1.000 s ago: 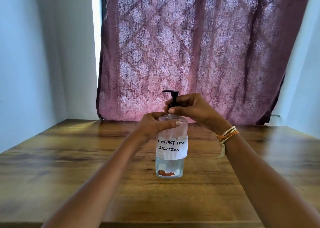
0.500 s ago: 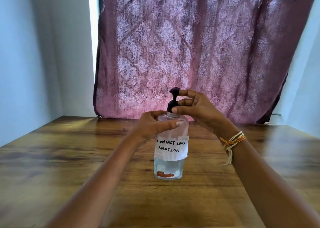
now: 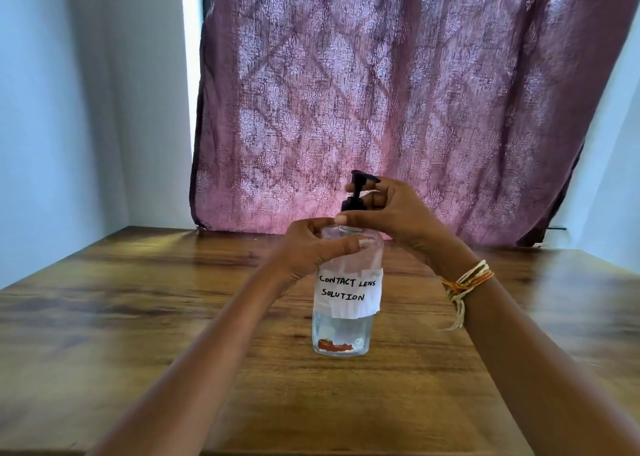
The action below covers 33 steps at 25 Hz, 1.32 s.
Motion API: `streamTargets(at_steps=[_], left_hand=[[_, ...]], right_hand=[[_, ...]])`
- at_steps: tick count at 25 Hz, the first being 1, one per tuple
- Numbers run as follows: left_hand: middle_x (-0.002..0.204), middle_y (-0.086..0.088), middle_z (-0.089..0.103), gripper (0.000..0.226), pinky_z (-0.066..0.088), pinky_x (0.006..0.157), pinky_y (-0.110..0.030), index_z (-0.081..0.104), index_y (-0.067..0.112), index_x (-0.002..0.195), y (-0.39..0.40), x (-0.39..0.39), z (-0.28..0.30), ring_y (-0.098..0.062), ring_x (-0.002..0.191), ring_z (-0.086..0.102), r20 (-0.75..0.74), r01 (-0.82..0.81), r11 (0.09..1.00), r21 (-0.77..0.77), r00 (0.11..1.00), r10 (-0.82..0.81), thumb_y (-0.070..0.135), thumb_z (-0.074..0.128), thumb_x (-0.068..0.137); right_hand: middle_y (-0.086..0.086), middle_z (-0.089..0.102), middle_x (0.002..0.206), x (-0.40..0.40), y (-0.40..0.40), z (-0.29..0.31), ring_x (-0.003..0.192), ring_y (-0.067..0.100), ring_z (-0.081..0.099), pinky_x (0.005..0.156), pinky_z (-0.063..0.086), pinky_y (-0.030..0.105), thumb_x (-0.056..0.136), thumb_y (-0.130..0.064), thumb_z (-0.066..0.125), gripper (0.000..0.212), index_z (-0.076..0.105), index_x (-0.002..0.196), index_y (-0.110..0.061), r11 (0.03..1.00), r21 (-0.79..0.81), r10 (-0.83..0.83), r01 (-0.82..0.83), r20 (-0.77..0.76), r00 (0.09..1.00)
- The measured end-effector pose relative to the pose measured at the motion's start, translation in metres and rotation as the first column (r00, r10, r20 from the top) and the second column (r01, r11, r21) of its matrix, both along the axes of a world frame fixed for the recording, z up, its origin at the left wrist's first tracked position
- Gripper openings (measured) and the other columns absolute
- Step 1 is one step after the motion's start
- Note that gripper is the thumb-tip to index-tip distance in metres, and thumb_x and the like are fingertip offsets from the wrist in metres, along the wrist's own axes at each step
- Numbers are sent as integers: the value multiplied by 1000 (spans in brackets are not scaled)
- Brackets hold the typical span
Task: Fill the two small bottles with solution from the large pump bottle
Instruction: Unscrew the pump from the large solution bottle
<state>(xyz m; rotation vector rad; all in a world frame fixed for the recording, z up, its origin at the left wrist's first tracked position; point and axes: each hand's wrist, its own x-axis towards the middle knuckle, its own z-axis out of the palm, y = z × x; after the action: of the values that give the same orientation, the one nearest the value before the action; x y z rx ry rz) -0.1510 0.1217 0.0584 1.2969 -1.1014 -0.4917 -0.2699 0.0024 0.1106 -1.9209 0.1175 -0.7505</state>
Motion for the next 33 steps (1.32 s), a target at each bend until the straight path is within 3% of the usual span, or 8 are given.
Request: streamTargets(at_steps=[4,10,16,22,24,26,29,33], left_hand=[[92,-8,77,47,58,77,-36,75,14,93,1,0,0,-24,85,74,-1,15,1000,6,1000,-15,35,85,52],[96,-11,76,32,57,87,-45,75,14,94,0,2,-1,-28,92,73,-26,-11,1000,27,1000,11,20,84,65],[92,-9,77,35,58,81,-37,76,17,87,3,-4,2,-22,86,74,-11,7,1000,9,1000,-7,27,89,57],[95,-9,77,43,58,86,-44,76,17,91,2,-2,0,-26,90,73,-23,-7,1000,18,1000,7,30,90,53],[94,-9,77,46,58,86,-44,75,15,94,2,-2,0,-25,89,74,-20,-11,1000,17,1000,11,31,90,53],[94,-8,77,38,58,85,-41,75,15,95,3,-2,1,-24,88,74,-17,-11,1000,24,1000,12,28,86,62],[95,-8,77,34,58,83,-38,74,13,98,3,-3,1,-24,89,74,-13,-8,1000,28,1000,8,24,83,68],[96,-9,77,29,58,82,-37,75,16,93,3,-4,2,-23,89,74,-37,3,1000,27,999,-2,23,84,66]], right_hand=[[18,74,92,-4,-4,-3,82,26,72,80,60,37,54,-5,82,76,56,124,1,979,184,78,-82,28,997],[21,68,116,-8,-4,-2,96,27,71,86,59,35,73,9,63,62,50,132,-1,898,302,324,-319,34,946],[11,74,93,-3,4,1,86,21,72,77,60,29,60,-7,82,71,57,126,-9,996,88,7,-7,-7,1000],[27,65,120,-10,0,-1,94,27,72,83,60,35,72,13,69,64,48,132,4,909,331,254,-252,37,966],[22,67,118,-7,0,-3,96,27,71,87,59,38,66,2,82,72,50,130,1,923,316,223,-221,31,974],[17,72,107,-5,4,-1,94,27,72,88,58,42,51,-21,91,83,56,124,-2,988,151,40,-37,-13,999],[13,75,90,-4,8,0,81,23,74,77,60,36,53,-20,88,58,64,105,-6,989,29,-143,142,38,989],[8,77,86,-5,3,-5,79,18,73,72,59,28,68,5,79,27,69,91,-4,993,111,-42,29,112,993]])
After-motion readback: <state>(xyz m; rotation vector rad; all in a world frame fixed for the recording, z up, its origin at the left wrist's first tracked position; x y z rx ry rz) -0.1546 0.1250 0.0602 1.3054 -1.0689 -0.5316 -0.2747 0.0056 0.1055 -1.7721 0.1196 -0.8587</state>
